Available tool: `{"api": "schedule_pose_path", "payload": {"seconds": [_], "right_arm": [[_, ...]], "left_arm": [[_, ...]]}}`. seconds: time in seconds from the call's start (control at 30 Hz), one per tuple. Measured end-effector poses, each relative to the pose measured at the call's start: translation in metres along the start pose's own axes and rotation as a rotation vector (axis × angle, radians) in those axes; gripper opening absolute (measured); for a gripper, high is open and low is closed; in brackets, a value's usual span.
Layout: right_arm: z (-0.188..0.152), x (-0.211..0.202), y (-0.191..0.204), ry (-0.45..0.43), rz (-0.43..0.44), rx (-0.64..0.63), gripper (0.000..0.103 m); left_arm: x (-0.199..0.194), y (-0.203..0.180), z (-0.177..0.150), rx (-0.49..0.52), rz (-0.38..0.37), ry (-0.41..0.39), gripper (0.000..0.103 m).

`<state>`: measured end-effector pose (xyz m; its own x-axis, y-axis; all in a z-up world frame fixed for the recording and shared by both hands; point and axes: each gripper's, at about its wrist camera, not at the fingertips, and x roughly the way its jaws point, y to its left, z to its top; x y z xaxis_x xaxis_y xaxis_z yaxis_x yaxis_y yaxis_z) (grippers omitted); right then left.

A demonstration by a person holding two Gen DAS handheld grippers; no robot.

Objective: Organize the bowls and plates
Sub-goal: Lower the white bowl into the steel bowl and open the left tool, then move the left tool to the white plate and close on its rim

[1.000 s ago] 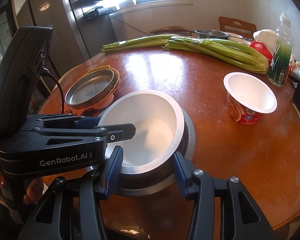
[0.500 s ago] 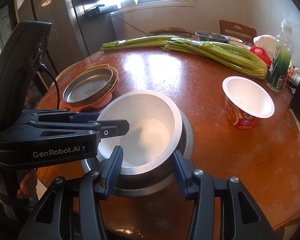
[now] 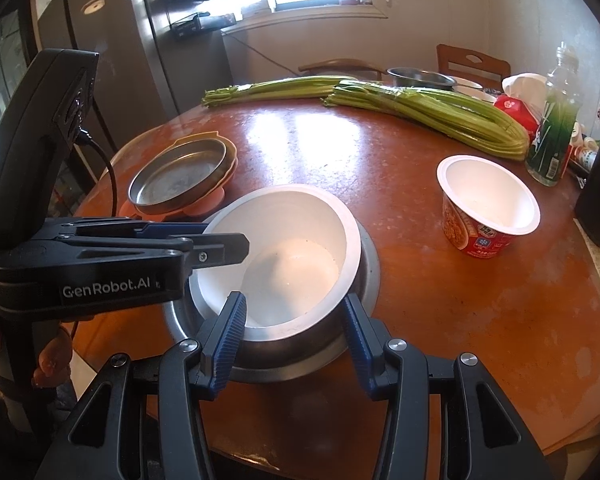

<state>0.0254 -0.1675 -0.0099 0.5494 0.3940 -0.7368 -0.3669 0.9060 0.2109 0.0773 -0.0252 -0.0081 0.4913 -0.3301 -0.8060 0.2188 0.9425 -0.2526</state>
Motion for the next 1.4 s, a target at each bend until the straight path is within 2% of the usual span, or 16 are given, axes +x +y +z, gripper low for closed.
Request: {"api": "schedule_pose_path", "payload": {"seconds": [0.5,1.03,1.4], "right_arm": [[0.003,-0.012,-0.012,-0.036,-0.013,0.041,0.051],[0.030,-0.031,-0.062,-0.119,-0.098,0.141,0.051],[0.049,-0.037,-0.101,-0.157,-0.159,0.196,0.051]], "left_arm": [[-0.013,-0.011,0.009,0.029,0.009,-0.035,0.039],[-0.016,-0.042,0.049,0.126,-0.003,-0.070,0.039],[-0.001,-0.065,0.084,0.174,-0.012,-0.073,0.039]]}}
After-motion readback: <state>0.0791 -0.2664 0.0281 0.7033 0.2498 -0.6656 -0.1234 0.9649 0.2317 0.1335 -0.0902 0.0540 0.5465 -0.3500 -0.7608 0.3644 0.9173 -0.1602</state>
